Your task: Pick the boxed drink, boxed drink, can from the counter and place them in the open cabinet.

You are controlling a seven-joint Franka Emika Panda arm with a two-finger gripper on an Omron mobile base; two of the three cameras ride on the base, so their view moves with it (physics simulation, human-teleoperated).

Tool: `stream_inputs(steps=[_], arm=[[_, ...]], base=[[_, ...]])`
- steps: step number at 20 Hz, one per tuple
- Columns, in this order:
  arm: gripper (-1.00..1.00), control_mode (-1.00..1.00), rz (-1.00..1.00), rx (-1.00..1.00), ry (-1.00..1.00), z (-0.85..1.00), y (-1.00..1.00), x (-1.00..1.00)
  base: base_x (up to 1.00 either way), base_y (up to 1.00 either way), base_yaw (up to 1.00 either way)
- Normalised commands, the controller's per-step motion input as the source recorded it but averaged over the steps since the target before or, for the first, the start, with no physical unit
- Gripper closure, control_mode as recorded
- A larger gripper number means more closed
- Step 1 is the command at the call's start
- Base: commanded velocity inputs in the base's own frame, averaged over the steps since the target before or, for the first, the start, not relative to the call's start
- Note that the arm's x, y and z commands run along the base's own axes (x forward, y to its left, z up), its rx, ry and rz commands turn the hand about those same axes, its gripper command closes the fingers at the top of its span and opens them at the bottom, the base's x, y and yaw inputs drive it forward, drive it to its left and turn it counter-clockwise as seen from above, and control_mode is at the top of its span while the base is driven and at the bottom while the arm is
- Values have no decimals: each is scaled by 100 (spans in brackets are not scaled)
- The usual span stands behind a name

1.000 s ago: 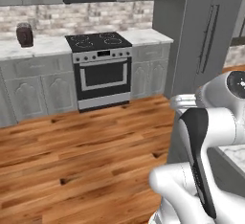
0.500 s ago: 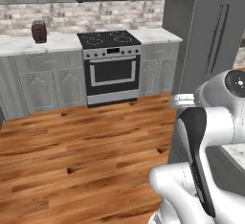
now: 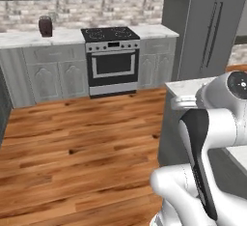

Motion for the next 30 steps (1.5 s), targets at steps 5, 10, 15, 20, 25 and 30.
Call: stream_inputs(steps=[5, 10, 15, 20, 25, 30], arm=[[100, 100, 0, 0, 0, 0, 0, 0], [100, 100, 0, 0, 0, 0, 0, 0], [100, 100, 0, 0, 0, 0, 0, 0], [100, 100, 0, 0, 0, 0, 0, 0], [100, 100, 0, 0, 0, 0, 0, 0], [100, 100, 0, 0, 0, 0, 0, 0]], base=[[-64, -17, 11], [-46, -32, 16], [-42, -34, 16], [-37, -34, 16], [-51, -25, 16], [-50, -16, 17]])
